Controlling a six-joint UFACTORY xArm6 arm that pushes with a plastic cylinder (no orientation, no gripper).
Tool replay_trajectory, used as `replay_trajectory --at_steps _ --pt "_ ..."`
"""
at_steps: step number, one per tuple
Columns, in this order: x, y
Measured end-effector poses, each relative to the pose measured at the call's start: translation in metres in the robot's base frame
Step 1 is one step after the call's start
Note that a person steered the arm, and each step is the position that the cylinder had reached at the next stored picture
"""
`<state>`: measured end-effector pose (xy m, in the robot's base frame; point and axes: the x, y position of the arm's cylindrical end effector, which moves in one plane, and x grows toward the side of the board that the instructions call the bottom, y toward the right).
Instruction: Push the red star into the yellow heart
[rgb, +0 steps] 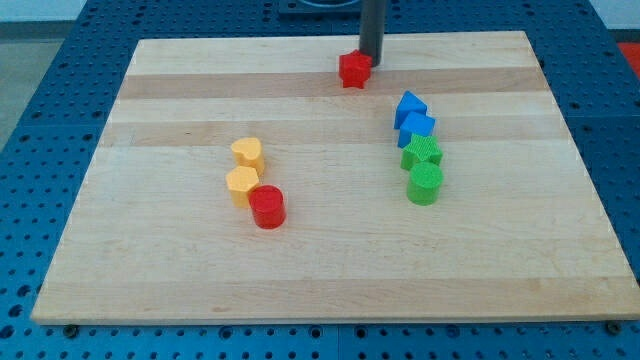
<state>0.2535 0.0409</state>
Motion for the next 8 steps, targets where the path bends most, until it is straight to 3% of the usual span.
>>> replay_trajectory --at_steps 4,6,8 --pt "0.05 -0.088" --pt "0.027 -0.059" --pt "0.05 -0.032"
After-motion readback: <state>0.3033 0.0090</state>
